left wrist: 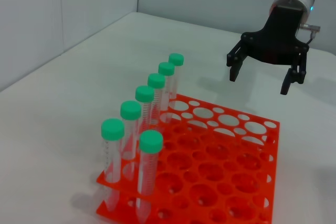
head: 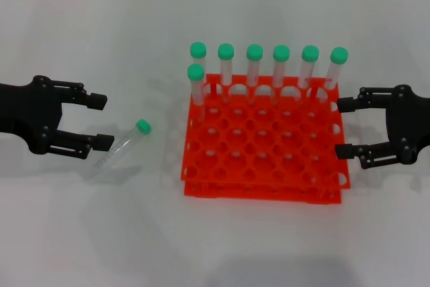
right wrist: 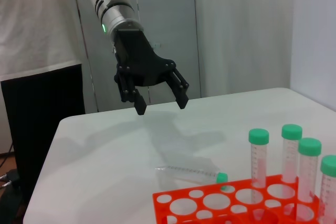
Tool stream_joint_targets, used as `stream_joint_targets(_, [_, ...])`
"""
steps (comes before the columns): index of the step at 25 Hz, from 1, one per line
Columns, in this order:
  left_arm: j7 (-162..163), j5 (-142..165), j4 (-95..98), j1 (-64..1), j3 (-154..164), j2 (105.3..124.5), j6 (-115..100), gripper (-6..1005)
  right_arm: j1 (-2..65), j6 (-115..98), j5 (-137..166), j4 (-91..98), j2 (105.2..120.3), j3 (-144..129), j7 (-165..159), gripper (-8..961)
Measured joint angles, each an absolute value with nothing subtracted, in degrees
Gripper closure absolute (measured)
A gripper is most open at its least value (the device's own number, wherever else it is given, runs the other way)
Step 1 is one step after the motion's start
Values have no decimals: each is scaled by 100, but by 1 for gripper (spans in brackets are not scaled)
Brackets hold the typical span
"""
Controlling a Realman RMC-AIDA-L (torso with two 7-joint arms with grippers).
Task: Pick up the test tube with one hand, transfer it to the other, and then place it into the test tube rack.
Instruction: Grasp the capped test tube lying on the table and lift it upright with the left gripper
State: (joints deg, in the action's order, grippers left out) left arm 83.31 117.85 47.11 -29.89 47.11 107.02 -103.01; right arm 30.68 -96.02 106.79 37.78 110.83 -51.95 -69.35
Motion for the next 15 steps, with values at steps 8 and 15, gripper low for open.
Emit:
stream_joint_targets(8, [8332,11786,4711,-2988,4703,10705,-10300,220,3061,-9592,10679,3779,11091,-5194,-6934,142])
stream_joint_targets(15, [8344,11788,4711,-2988,4710,10705,-10300,222,3054,-9592,10679,3779,11103,-5194,-6933,142])
